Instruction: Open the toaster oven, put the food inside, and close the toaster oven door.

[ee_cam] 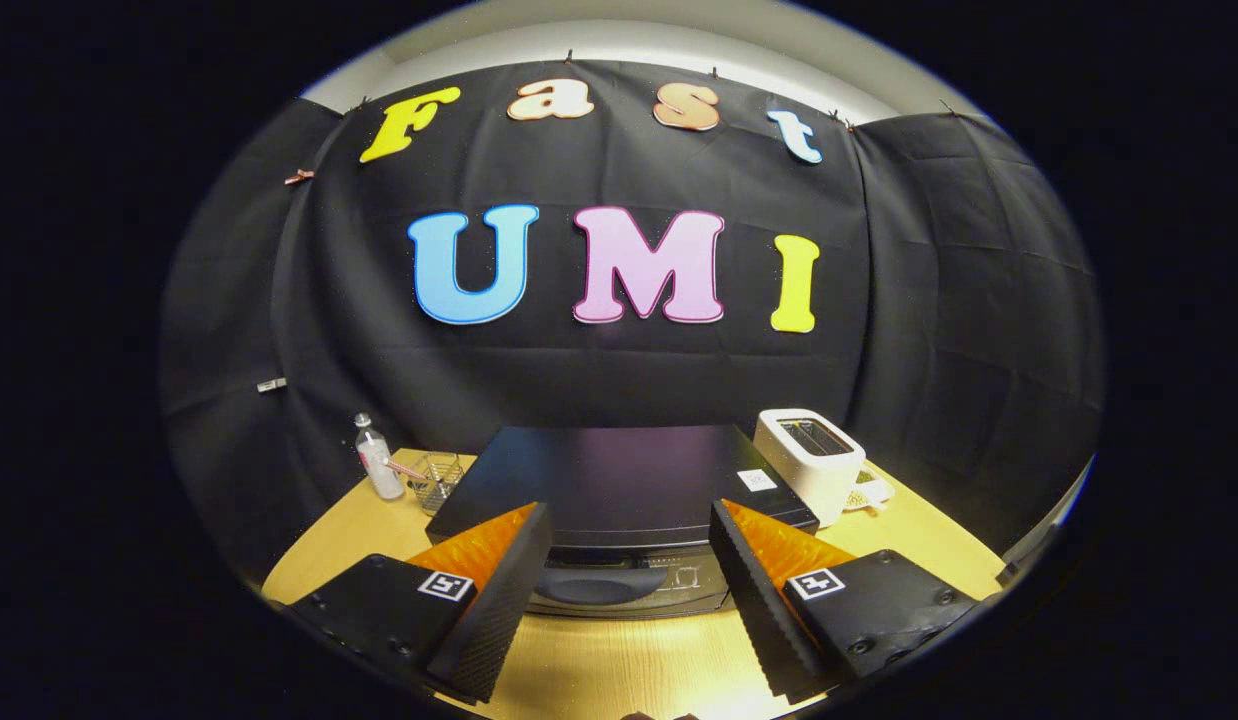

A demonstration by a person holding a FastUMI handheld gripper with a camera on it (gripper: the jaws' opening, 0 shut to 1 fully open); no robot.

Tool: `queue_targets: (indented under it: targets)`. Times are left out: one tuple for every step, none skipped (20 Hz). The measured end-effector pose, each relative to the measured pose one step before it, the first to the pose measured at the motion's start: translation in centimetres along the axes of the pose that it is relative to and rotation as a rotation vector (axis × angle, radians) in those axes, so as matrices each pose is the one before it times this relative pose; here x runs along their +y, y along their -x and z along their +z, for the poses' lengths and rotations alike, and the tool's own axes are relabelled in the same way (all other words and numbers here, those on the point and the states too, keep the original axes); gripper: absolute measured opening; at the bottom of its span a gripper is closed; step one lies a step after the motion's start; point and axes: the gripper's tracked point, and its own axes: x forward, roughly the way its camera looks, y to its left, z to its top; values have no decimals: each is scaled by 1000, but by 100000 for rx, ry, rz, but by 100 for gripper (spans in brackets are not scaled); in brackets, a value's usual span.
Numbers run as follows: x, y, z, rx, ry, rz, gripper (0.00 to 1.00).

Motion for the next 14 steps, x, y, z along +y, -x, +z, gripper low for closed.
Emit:
queue_targets:
  targets:
    - [196, -679, -622, 1376, 283, 69, 98]
    - [174, -747, -716, 1611, 224, -11, 98]
    - [177, -565, -679, 1423, 446, -227, 98]
    - [248, -572, -753, 1426, 249, -99, 98]
    - [299, -662, -776, 1773, 169, 92, 98]
    - [314, -556, -832, 1839, 252, 169, 98]
    - [349, -521, -752, 1765, 263, 541, 98]
    - [322, -509, -782, 2135, 168, 339, 98]
    - [208, -385, -891, 2583, -458, 497, 98]
    - [236, -26, 439, -1745, -1340, 521, 98]
    - [112, -126, -126, -62, -197, 366, 99]
    - [32, 129, -105, 325, 3, 270, 96]
    - [5, -35, 270, -957, 536, 300, 97]
    - [72, -32, -241, 621, 410, 381, 96]
